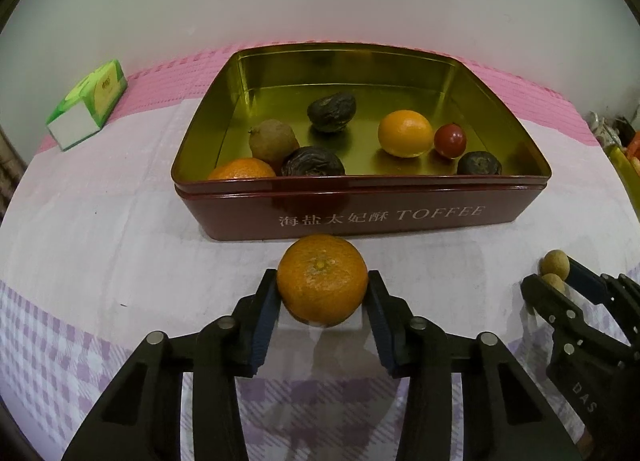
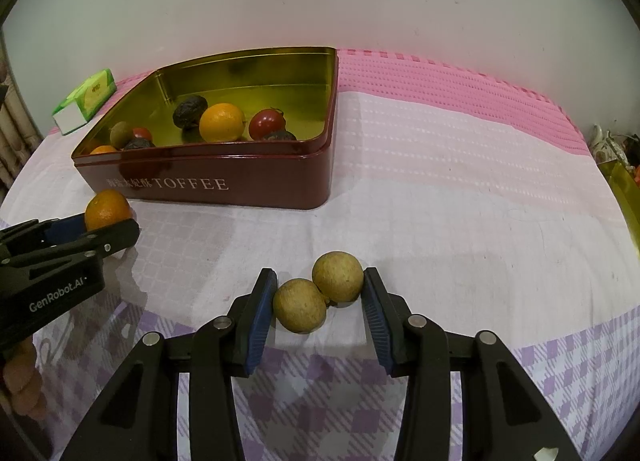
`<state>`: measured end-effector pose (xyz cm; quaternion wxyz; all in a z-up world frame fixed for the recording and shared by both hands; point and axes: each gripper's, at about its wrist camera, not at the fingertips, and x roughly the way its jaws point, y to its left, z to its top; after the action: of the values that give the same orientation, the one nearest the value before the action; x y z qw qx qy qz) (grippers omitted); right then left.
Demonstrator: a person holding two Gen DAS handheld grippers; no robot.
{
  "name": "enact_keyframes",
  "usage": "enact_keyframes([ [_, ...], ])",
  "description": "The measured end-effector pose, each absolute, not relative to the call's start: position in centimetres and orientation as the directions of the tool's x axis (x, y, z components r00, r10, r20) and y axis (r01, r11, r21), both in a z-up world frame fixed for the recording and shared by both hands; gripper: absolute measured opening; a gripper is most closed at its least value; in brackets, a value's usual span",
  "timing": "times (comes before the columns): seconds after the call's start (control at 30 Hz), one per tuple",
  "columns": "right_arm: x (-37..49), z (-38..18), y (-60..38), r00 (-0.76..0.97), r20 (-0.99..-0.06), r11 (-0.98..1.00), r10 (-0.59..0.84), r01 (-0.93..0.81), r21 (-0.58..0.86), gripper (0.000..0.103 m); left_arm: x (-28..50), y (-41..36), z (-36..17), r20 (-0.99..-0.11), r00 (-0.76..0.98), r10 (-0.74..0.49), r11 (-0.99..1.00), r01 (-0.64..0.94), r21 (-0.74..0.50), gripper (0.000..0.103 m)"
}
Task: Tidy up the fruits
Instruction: 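Lift the orange in the left tool while the right tool holds the greenish fruits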
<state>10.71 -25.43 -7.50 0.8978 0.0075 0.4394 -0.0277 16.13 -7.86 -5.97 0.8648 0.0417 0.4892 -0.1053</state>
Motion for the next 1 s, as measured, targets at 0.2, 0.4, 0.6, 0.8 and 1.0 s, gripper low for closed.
enact_keyframes([
  [0.2,10.7,-7.5,-25.3,0.614,-0.788,0.998,-0.046,0.057,-0.014,0.041,15.9,-7.7,-5.9,-0.847,0.512,-0.145,0.973,0.229,-0.028,0.043],
  [0.4,10.9,-7.5,-25.3,0.613,-0.788,0.998,-0.047,0.055,-0.017,0.041,15.4,-7.5,-5.9,-0.839,0.522,-0.15,0.972,0.233,-0.029,0.043],
  [0.6,11.0,-7.5,-25.3,0.609,-0.792,0.998,-0.05,0.054,-0.022,0.041,15.2,-7.6,-5.9,-0.835,0.529,-0.15,0.972,0.235,-0.026,0.044],
  [0.8,11.2,-7.4,-25.3,0.604,-0.796,0.998,-0.054,0.055,-0.025,0.041,15.2,-7.6,-5.9,-0.834,0.53,-0.151,0.972,0.234,-0.026,0.044],
  [1.0,11.4,-7.5,-25.2,0.595,-0.802,0.998,-0.056,0.056,-0.028,0.041,15.1,-7.5,-6.0,-0.834,0.53,-0.153,0.972,0.232,-0.031,0.044],
])
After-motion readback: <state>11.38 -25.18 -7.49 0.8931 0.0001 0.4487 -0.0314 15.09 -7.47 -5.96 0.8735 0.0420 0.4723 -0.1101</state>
